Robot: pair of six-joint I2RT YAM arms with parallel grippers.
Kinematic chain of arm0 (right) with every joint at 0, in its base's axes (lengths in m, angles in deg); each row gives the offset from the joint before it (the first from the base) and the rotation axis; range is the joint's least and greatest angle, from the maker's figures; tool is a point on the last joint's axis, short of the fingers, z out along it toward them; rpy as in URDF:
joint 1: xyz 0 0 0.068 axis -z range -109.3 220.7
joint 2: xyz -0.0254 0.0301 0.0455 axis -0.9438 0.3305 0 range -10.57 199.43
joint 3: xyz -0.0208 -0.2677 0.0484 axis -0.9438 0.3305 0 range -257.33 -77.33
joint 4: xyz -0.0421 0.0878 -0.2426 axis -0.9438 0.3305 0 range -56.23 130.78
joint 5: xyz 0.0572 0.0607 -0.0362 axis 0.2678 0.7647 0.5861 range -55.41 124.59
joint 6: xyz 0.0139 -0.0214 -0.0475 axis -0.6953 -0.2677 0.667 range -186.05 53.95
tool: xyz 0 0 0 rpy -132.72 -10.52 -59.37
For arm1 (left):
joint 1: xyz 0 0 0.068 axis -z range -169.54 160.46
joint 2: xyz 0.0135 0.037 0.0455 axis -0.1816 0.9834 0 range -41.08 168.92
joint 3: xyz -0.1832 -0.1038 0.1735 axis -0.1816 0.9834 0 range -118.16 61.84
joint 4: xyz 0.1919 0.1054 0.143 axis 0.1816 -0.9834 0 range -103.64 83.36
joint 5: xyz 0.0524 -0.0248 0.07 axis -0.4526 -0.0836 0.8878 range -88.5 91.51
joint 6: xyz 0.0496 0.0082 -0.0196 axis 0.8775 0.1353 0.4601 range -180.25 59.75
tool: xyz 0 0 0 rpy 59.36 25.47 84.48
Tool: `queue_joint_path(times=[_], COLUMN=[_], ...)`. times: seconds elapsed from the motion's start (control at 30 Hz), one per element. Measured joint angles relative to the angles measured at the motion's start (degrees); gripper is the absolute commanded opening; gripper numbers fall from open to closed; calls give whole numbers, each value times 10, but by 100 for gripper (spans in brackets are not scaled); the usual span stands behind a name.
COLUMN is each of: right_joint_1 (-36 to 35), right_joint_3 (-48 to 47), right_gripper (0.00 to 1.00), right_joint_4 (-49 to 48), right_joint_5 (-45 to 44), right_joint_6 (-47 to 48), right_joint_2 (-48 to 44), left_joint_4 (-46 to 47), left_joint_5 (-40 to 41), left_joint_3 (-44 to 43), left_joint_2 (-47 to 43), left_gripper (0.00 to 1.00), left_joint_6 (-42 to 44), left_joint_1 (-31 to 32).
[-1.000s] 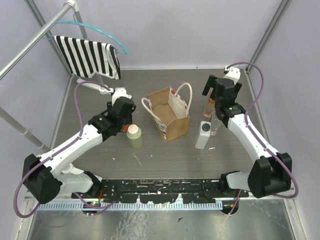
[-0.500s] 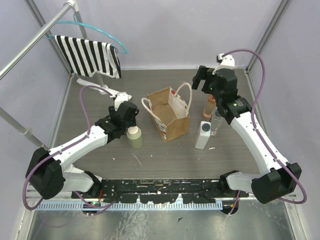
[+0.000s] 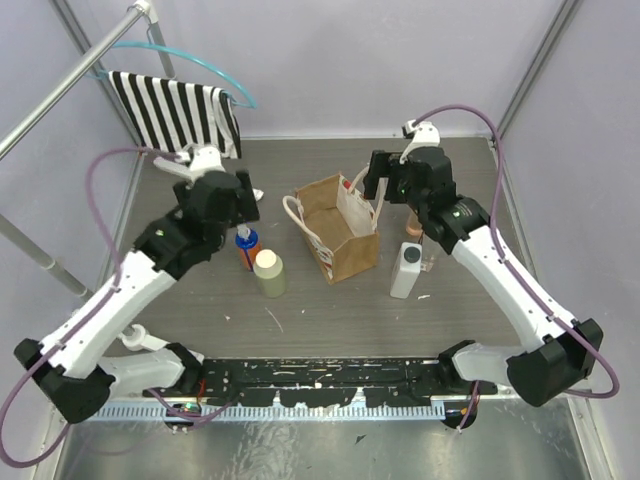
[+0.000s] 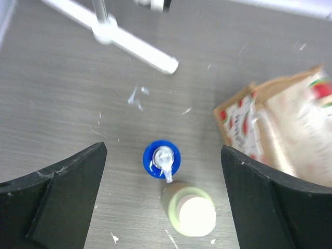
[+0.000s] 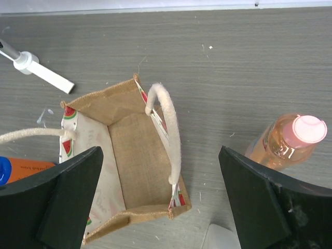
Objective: Take the personal care products out of the canvas bag
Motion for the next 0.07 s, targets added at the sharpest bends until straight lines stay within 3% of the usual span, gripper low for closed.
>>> queue_joint_path(times=[0.07], right_joint_1=[-4], right_joint_3=[-13], right_gripper=[100], right_joint_4=[27], right_joint_5=[-1], right_joint_6=[-2], right_joint_2=[3], left_joint_4=[-63], left_joint_5=[10], left_joint_3=[-99], left_joint_2=[5], left_gripper=[99], left_joint_6=[3], left_joint_1=[0])
